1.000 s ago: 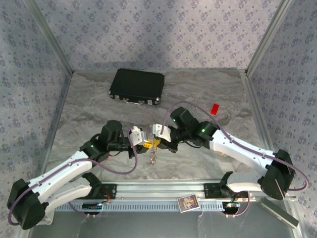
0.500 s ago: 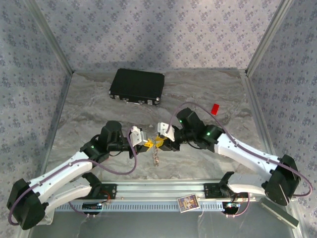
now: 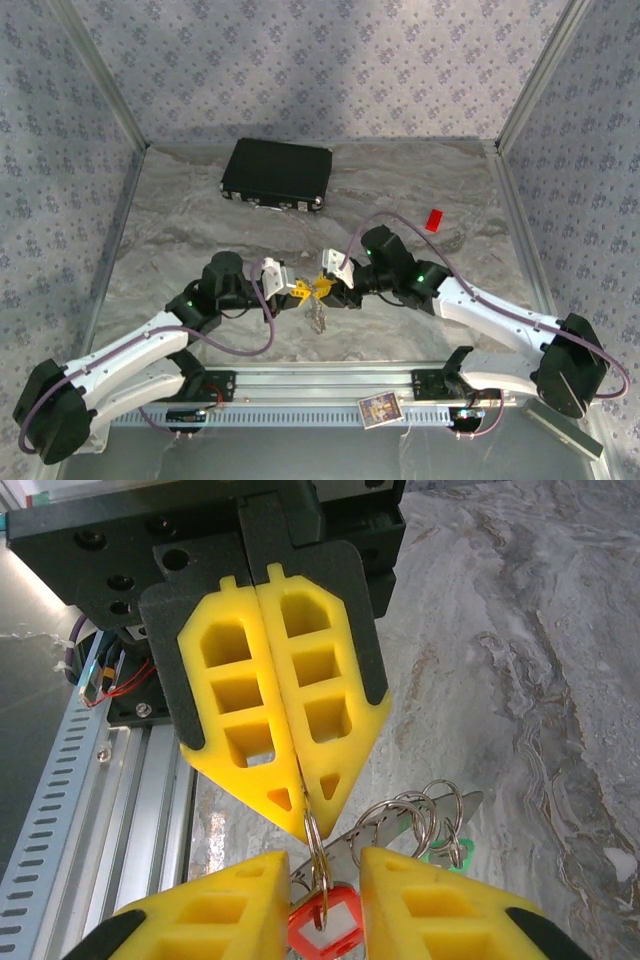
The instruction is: Put the keys on the keyring
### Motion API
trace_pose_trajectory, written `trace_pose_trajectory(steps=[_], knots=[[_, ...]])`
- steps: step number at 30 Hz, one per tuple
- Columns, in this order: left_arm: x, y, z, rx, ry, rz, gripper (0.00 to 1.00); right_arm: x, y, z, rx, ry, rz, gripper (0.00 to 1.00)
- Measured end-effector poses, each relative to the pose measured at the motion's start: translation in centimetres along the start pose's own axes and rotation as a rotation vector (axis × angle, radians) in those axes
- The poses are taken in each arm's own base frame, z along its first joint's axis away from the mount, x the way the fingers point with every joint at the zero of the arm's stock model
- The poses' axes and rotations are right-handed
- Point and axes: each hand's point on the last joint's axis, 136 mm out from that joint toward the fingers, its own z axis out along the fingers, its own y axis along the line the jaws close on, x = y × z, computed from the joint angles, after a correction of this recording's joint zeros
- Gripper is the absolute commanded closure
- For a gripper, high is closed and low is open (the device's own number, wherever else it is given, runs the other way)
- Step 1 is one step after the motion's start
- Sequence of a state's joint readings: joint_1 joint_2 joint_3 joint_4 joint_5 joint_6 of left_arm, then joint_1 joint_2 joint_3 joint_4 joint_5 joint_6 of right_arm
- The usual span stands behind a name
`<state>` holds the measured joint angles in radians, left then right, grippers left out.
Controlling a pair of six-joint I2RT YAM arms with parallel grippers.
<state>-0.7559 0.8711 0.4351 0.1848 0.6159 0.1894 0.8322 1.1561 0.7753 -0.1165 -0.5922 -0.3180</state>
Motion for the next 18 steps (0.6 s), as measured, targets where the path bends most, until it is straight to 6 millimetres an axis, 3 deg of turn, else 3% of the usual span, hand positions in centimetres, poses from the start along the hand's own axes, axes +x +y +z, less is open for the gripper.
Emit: trace_pose_trajectory(steps=[6,10,18], knots=[[-0.3,0.1,0.0,-0.004,-0.015,0.007,1.00,-0.3,0.0,-0.1,-0.005,-0.016,0.002,1.00],[-0.5,0.0,-0.1,-0.009,-0.020,0.010,0.79,-0.4,0.1,-0.1,-0.015,-0.017,0.002,1.00],[-0.9,0.2,-0.5,-0.028,0.017,0.034,0.78,-1.1,0.1,-0.6,-0.036,0.053,-0.042,1.00]])
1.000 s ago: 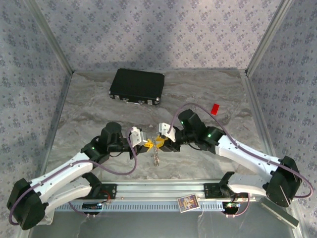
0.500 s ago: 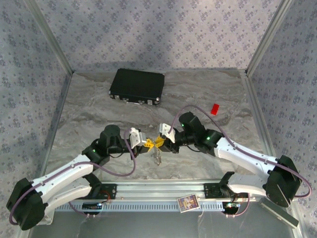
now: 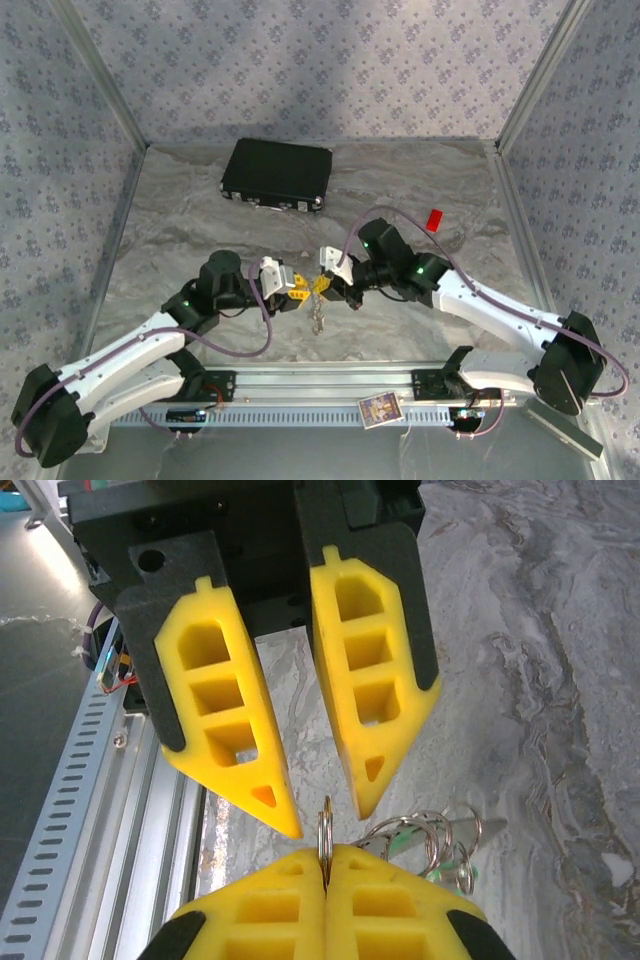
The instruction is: Put the keys on the keyring
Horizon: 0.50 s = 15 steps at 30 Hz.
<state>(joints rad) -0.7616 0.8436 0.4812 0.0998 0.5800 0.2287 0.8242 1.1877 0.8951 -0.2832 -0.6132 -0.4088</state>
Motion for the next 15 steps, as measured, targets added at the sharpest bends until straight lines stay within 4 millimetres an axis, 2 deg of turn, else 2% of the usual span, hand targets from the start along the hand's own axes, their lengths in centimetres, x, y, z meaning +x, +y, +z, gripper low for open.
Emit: trace_pose_trajectory(steps=[6,15], knots=[[-0.48,0.02,-0.18,-0.002,0.031,0.036,0.81,-0.46,-0.17,-0.38,-0.004,0.063,-0.051,1.00],[0.10,0.00,-0.10,0.002,0.055,0.046,0.81,-0.40,0.06,0.01,-0.015,0.154,-0.112,1.00]])
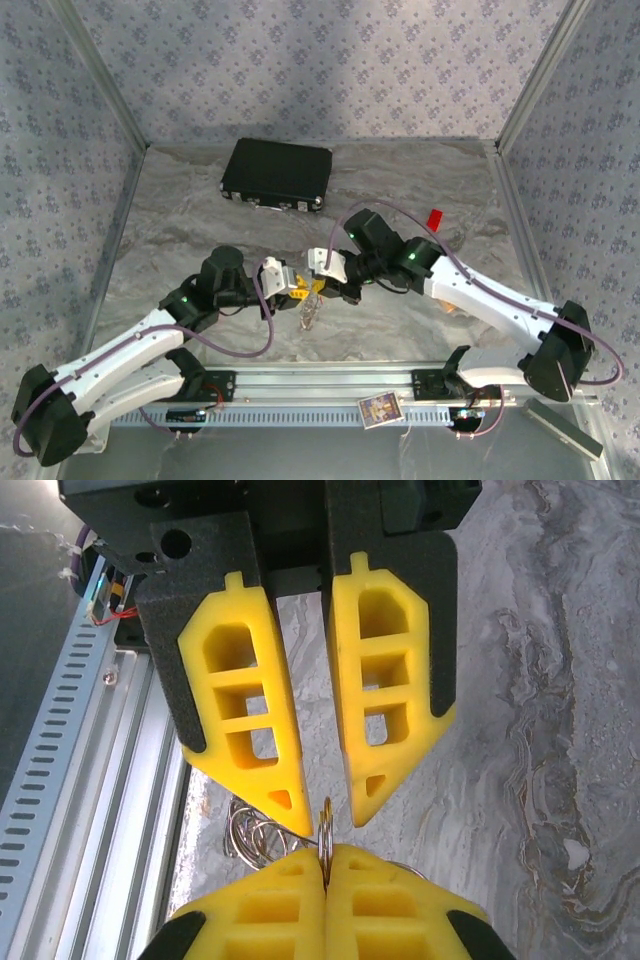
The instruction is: Put the keys on the keyring
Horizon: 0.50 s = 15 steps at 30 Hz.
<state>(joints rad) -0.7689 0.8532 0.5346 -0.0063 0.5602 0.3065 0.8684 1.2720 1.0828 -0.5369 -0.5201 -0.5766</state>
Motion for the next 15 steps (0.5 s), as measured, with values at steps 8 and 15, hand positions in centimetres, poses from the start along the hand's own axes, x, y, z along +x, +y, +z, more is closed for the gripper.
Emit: trace_pose_trajectory(steps=[8,15], knots=[[-0.21,0.07,0.05,0.001,-0.002,0.005,0.84,0.40,0.08,0.58,-0.007,0.045,-0.020,1.00],[-0.12,0.04,0.13,0.005,0.001,0.006,0.89,0.31,-0.09,0.72,-0.007,0.060,-0.035,1.00]])
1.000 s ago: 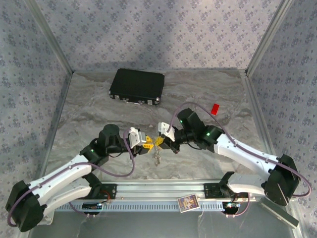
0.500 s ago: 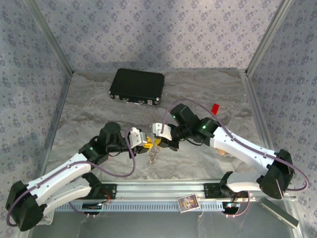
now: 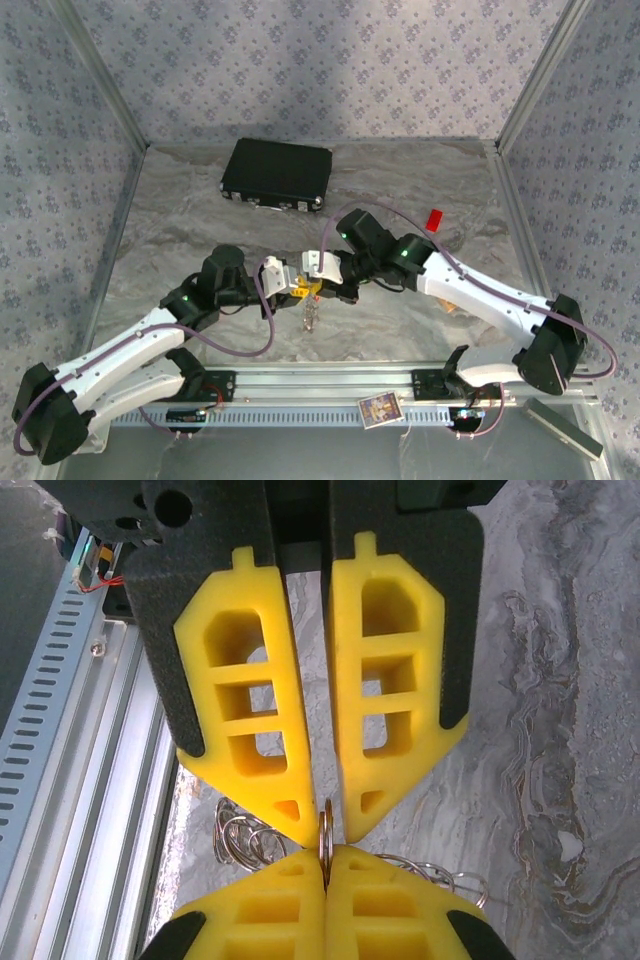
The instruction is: Put the keys on the keyring
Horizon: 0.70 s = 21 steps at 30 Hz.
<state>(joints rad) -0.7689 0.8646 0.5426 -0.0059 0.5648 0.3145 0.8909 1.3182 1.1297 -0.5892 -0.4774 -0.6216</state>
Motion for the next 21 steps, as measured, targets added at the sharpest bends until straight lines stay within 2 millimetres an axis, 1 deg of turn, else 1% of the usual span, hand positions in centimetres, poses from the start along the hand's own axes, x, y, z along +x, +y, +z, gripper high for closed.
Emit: trace_pose_trajectory(steps=[2,3,5,7,8,9,11,15,19,21], knots=[[0.1,0.0,0.1,0.003,0.003,-0.001,0.95,0.1,-0.1,0.1,-0.001,0.008,0.003,1.00],[0.1,0.0,0.1,0.005,0.005,0.003,0.99,0.2,-0.1,0.1,-0.003,0.013,0.005,1.00],[0.2,-0.1,0.1,0.007,0.009,0.005,1.00,0.3,0.0,0.2,-0.005,0.018,0.008,0.99],[0.2,-0.1,0.1,0.008,0.009,0.006,1.00,0.3,0.0,0.1,-0.006,0.015,0.011,0.83],[0.2,-0.1,0.1,0.009,0.006,0.009,1.00,0.3,-0.2,0.1,-0.005,0.008,0.014,0.77],[0.2,-0.1,0.1,0.009,0.005,0.010,1.00,0.2,-0.3,-0.1,-0.003,-0.008,0.023,0.73],[0.2,-0.1,0.1,0.009,0.005,0.010,1.00,0.1,-0.6,-0.7,0.011,-0.049,0.045,0.69],[0.3,-0.1,0.2,0.004,-0.009,0.003,1.00,0.6,-0.7,-1.9,0.051,-0.104,0.087,0.68],[1.1,-0.2,0.4,0.002,-0.018,-0.018,1.00,1.0,-0.3,-1.9,0.068,-0.135,0.114,0.68],[1.2,-0.2,0.5,0.000,-0.026,-0.020,1.00,1.3,-0.1,-1.8,0.072,-0.143,0.127,0.67]])
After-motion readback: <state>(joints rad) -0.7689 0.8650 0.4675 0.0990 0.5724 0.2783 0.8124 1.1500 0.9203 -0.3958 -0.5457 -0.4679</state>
